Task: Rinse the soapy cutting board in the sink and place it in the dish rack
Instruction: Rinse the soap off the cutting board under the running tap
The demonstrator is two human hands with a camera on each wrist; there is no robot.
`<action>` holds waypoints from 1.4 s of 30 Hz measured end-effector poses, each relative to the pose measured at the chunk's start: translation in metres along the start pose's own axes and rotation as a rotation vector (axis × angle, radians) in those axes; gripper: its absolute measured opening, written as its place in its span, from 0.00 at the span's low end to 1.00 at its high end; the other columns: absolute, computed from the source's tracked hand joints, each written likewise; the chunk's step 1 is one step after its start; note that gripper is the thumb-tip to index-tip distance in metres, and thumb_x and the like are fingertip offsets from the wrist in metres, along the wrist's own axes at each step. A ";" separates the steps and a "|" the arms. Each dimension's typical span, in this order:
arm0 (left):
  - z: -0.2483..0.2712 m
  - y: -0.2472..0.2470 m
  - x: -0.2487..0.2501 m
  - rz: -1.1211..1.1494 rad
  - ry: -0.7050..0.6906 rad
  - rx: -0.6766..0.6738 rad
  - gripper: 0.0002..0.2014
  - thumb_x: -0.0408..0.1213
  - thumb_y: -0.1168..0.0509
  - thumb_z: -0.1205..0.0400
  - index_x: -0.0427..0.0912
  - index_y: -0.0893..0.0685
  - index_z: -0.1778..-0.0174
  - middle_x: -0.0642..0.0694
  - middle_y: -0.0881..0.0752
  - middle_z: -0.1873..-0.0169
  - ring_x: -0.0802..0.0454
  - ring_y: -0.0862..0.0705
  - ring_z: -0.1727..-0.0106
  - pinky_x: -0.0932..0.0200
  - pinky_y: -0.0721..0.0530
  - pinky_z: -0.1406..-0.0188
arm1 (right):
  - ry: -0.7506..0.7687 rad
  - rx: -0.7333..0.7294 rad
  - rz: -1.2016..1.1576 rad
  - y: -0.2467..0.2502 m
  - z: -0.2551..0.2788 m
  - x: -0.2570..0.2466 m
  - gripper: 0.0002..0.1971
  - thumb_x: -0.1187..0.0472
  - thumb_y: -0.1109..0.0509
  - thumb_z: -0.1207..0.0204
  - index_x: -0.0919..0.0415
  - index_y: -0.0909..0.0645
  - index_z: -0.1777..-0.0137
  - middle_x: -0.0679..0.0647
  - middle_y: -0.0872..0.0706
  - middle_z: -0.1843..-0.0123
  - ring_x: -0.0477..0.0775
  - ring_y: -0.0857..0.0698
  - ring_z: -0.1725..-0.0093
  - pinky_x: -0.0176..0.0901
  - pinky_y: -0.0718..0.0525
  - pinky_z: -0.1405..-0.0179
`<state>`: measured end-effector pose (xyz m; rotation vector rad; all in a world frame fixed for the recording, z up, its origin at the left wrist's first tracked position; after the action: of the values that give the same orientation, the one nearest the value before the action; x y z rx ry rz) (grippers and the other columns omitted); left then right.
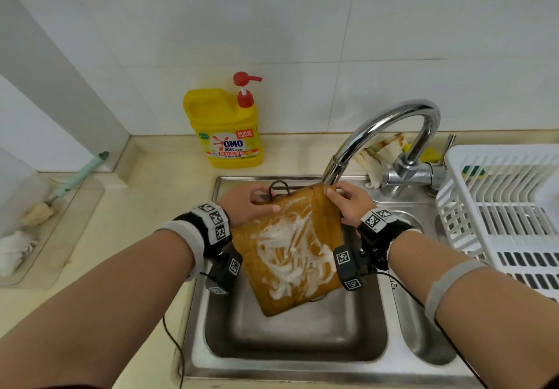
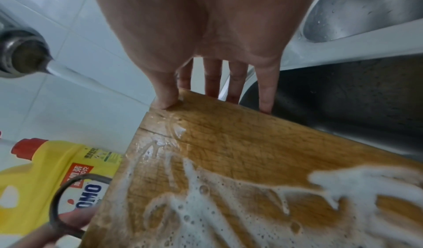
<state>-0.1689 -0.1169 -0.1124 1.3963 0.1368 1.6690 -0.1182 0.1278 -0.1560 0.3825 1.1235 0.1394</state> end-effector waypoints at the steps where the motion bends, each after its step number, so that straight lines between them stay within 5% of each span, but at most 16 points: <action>1: -0.006 -0.002 0.009 -0.022 -0.033 0.011 0.17 0.50 0.25 0.22 0.52 0.16 0.39 0.51 0.10 0.49 0.52 0.11 0.45 0.58 0.16 0.44 | -0.004 0.006 -0.008 0.001 0.000 0.001 0.30 0.33 0.31 0.31 0.47 0.17 0.32 0.56 0.11 0.38 0.60 0.13 0.39 0.66 0.14 0.36; 5: -0.029 -0.009 0.029 -0.203 -0.121 0.092 0.07 0.45 0.31 0.17 0.47 0.17 0.47 0.48 0.13 0.50 0.45 0.14 0.46 0.54 0.20 0.48 | 0.012 0.008 -0.073 0.003 0.008 -0.001 0.12 0.54 0.31 0.18 0.44 0.19 0.36 0.51 0.12 0.45 0.59 0.14 0.40 0.59 0.14 0.36; 9: -0.035 0.000 0.015 -0.138 -0.023 0.237 0.08 0.43 0.35 0.14 0.45 0.23 0.55 0.44 0.13 0.54 0.44 0.16 0.51 0.55 0.26 0.56 | 0.046 0.143 0.017 0.009 0.015 0.003 0.13 0.65 0.33 0.19 0.53 0.22 0.36 0.58 0.13 0.44 0.60 0.13 0.44 0.49 0.13 0.48; 11: -0.034 0.003 0.015 -0.114 -0.032 0.254 0.08 0.43 0.35 0.14 0.46 0.23 0.57 0.44 0.12 0.56 0.45 0.13 0.52 0.54 0.23 0.57 | 0.089 0.192 0.130 0.005 0.023 0.004 0.18 0.66 0.34 0.22 0.55 0.24 0.33 0.59 0.17 0.38 0.59 0.15 0.40 0.49 0.15 0.42; 13: -0.034 0.002 0.013 -0.061 -0.033 0.233 0.06 0.40 0.35 0.14 0.47 0.21 0.57 0.47 0.11 0.59 0.48 0.09 0.52 0.53 0.17 0.56 | 0.173 0.123 0.233 -0.012 0.031 0.001 0.28 0.65 0.33 0.24 0.57 0.31 0.23 0.60 0.27 0.25 0.58 0.24 0.26 0.49 0.25 0.24; 16: -0.031 0.001 0.007 0.048 -0.006 0.218 0.08 0.36 0.36 0.13 0.51 0.17 0.57 0.47 0.08 0.56 0.52 0.07 0.52 0.49 0.09 0.48 | 0.269 0.031 0.396 -0.042 0.043 0.000 0.44 0.63 0.32 0.23 0.54 0.53 0.12 0.54 0.55 0.10 0.54 0.43 0.14 0.42 0.40 0.20; 19: -0.024 0.002 0.006 0.086 0.007 0.256 0.07 0.32 0.37 0.13 0.45 0.15 0.52 0.49 0.10 0.62 0.64 0.11 0.64 0.74 0.16 0.64 | 0.322 -0.008 0.571 -0.069 0.050 0.021 0.47 0.56 0.32 0.21 0.53 0.61 0.11 0.52 0.68 0.10 0.55 0.51 0.12 0.48 0.39 0.15; 21: -0.019 0.008 0.006 0.085 0.011 0.296 0.06 0.31 0.37 0.13 0.44 0.15 0.51 0.52 0.13 0.66 0.65 0.16 0.67 0.78 0.24 0.74 | 0.134 -0.148 0.655 -0.077 0.048 0.057 0.45 0.54 0.34 0.21 0.56 0.59 0.11 0.54 0.64 0.09 0.60 0.45 0.13 0.54 0.33 0.16; 23: -0.018 0.012 -0.001 0.100 0.021 0.317 0.05 0.33 0.36 0.13 0.45 0.14 0.51 0.49 0.13 0.65 0.61 0.16 0.66 0.70 0.22 0.72 | -0.093 -0.393 0.749 -0.080 0.054 0.093 0.33 0.56 0.38 0.18 0.63 0.41 0.15 0.62 0.39 0.13 0.64 0.30 0.19 0.55 0.25 0.23; 25: -0.018 0.014 -0.007 0.134 0.048 0.314 0.05 0.35 0.34 0.14 0.47 0.14 0.52 0.50 0.12 0.67 0.55 0.15 0.66 0.62 0.20 0.66 | -0.227 -0.451 0.761 -0.069 0.058 0.106 0.20 0.55 0.38 0.18 0.65 0.23 0.30 0.64 0.19 0.31 0.67 0.18 0.33 0.52 0.18 0.33; 27: -0.019 0.015 -0.010 0.155 0.059 0.313 0.05 0.36 0.34 0.14 0.48 0.13 0.53 0.51 0.12 0.69 0.54 0.15 0.67 0.60 0.19 0.62 | -0.213 -0.306 0.619 -0.054 0.051 0.102 0.24 0.51 0.34 0.23 0.59 0.26 0.28 0.62 0.21 0.32 0.66 0.18 0.35 0.53 0.19 0.30; 29: -0.019 0.015 -0.009 0.145 0.058 0.307 0.05 0.37 0.34 0.14 0.48 0.13 0.53 0.50 0.12 0.68 0.54 0.15 0.67 0.58 0.18 0.60 | -0.063 -0.200 0.487 -0.050 0.046 0.076 0.38 0.54 0.31 0.23 0.53 0.41 0.14 0.59 0.37 0.15 0.64 0.26 0.22 0.55 0.26 0.21; 31: -0.020 0.015 -0.007 0.135 0.055 0.290 0.06 0.39 0.33 0.15 0.50 0.13 0.56 0.48 0.10 0.66 0.52 0.13 0.64 0.54 0.13 0.56 | 0.123 -0.147 0.376 -0.056 0.043 0.036 0.41 0.60 0.32 0.23 0.49 0.46 0.12 0.53 0.46 0.11 0.58 0.29 0.19 0.53 0.25 0.21; 35: -0.020 0.014 0.001 0.141 0.034 0.265 0.07 0.42 0.32 0.15 0.54 0.12 0.58 0.46 0.09 0.63 0.49 0.11 0.60 0.48 0.12 0.48 | 0.278 0.031 0.032 -0.048 0.024 -0.009 0.24 0.74 0.38 0.23 0.56 0.23 0.30 0.59 0.22 0.34 0.56 0.16 0.38 0.51 0.17 0.31; 38: -0.022 0.011 0.012 0.095 -0.003 0.250 0.07 0.43 0.33 0.14 0.47 0.11 0.52 0.45 0.08 0.59 0.55 0.14 0.64 0.57 0.15 0.56 | 0.171 -0.040 -0.280 -0.043 0.005 -0.013 0.21 0.84 0.43 0.25 0.63 0.24 0.39 0.57 0.17 0.54 0.61 0.16 0.49 0.50 0.15 0.47; 42: -0.031 0.009 0.024 0.079 -0.035 0.230 0.10 0.42 0.34 0.14 0.41 0.10 0.48 0.41 0.07 0.53 0.51 0.13 0.58 0.64 0.19 0.61 | 0.137 -0.151 -0.133 -0.035 0.003 -0.007 0.19 0.84 0.43 0.26 0.65 0.22 0.44 0.57 0.15 0.54 0.57 0.15 0.50 0.37 0.16 0.51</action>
<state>-0.1972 -0.0914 -0.1006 1.6191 0.2635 1.7354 -0.1215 0.0929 -0.1620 0.1643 1.2608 0.1337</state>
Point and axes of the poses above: each hand's wrist, its own z-axis away from the middle knuckle, its own y-axis out of the back of the hand, x = y × z, the point moved 7 cm from there along -z, towards the middle knuckle
